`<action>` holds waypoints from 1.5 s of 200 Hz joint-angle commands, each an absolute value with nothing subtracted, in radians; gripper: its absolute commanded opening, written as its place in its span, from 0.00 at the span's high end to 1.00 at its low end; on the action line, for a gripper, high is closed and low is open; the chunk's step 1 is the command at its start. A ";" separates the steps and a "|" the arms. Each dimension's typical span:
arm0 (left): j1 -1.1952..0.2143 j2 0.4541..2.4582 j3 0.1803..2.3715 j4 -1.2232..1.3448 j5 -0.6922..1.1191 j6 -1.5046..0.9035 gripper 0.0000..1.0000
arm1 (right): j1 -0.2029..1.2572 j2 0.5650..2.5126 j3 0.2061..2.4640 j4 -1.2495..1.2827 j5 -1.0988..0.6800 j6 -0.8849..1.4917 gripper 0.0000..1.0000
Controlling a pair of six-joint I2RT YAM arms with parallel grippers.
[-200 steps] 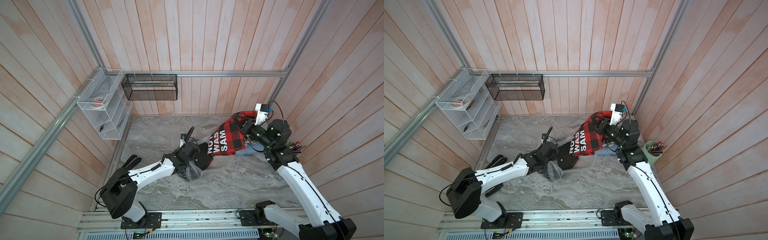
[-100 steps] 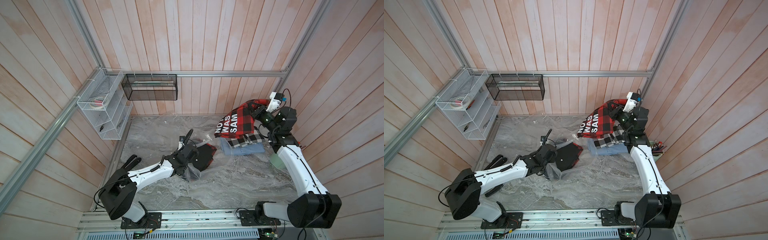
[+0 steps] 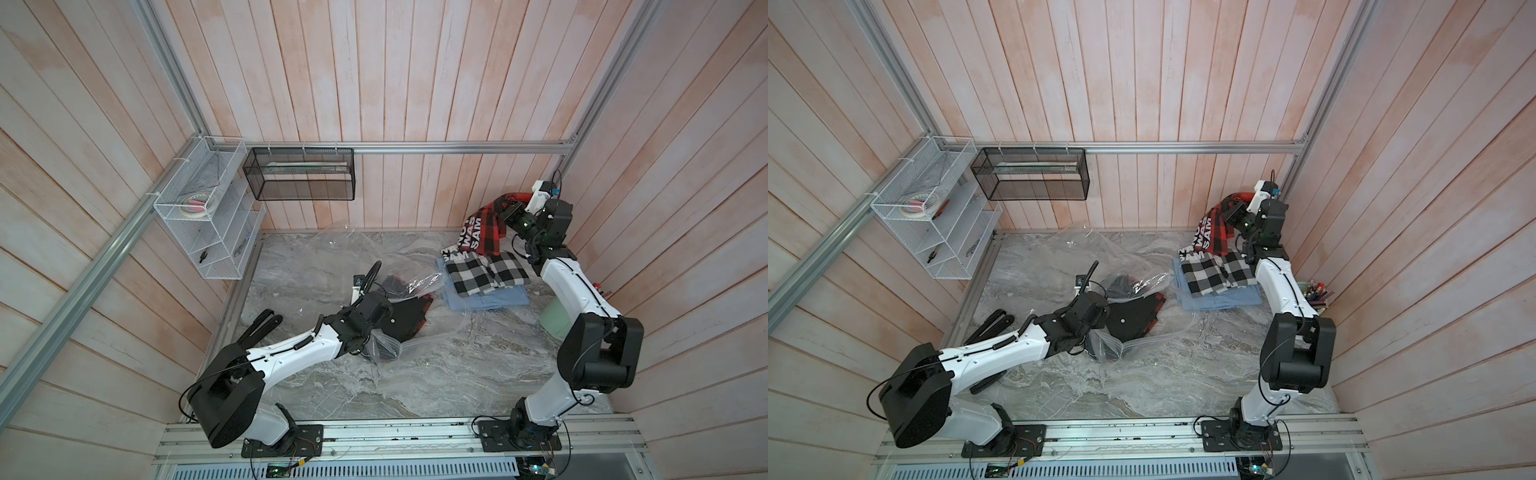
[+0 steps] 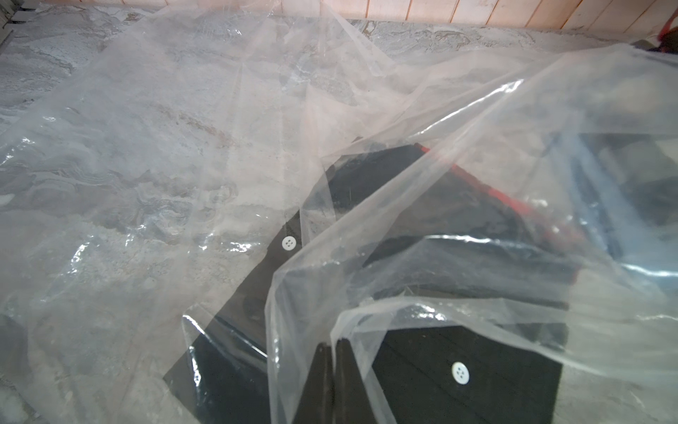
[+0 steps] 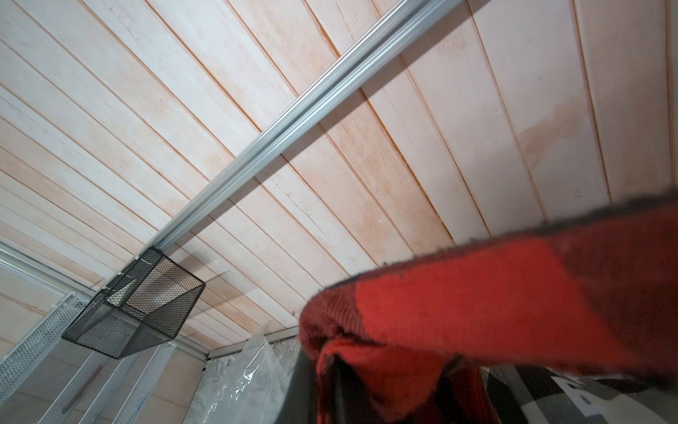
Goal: Take the shirt out of the vacuum bag
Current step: Place the shirt at the center of the board.
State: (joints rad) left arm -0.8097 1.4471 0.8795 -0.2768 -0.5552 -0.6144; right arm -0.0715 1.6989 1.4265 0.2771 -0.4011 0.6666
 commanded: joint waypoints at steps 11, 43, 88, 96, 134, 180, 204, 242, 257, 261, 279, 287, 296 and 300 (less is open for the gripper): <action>-0.805 1.423 0.851 -0.306 -0.583 -0.637 1.00 | -0.075 1.753 1.504 0.379 -0.414 0.687 1.00; -0.805 1.433 0.856 -0.301 -0.578 -0.637 1.00 | -0.075 1.783 1.454 0.442 -0.402 0.698 1.00; -0.805 1.446 0.865 -0.290 -0.570 -0.632 1.00 | -0.075 1.791 1.342 0.498 -0.381 0.689 1.00; -0.805 1.448 0.865 -0.286 -0.567 -0.633 1.00 | -0.073 1.777 1.282 0.528 -0.368 0.689 1.00; -0.805 1.449 0.870 -0.283 -0.558 -0.626 1.00 | -0.074 1.744 1.005 0.660 -0.315 0.700 1.00; -0.805 1.423 0.870 -0.293 -0.558 -0.615 1.00 | -0.077 1.616 0.737 0.744 -0.123 0.702 1.00; -0.804 1.410 0.868 -0.296 -0.561 -0.608 1.00 | -0.094 1.557 0.695 0.721 -0.039 0.695 1.00; -0.803 1.400 0.870 -0.300 -0.566 -0.594 1.00 | -0.107 1.517 0.696 0.690 0.013 0.675 1.00; -0.804 1.399 0.874 -0.301 -0.565 -0.591 1.00 | -0.109 1.535 0.716 0.679 0.001 0.664 1.00; -0.804 1.399 0.875 -0.302 -0.566 -0.590 1.00 | -0.109 1.540 0.721 0.671 0.000 0.660 1.00; -0.805 1.395 0.876 -0.302 -0.567 -0.589 1.00 | -0.109 1.551 0.711 0.669 -0.003 0.664 1.00; -0.804 1.392 0.875 -0.301 -0.566 -0.590 1.00 | -0.110 1.544 0.691 0.694 -0.005 0.667 1.00; -0.804 1.389 0.873 -0.301 -0.566 -0.589 1.00 | -0.110 1.531 0.675 0.706 -0.001 0.676 0.89; -0.804 1.389 0.871 -0.299 -0.566 -0.588 1.00 | -0.109 1.525 0.669 0.711 -0.001 0.679 0.83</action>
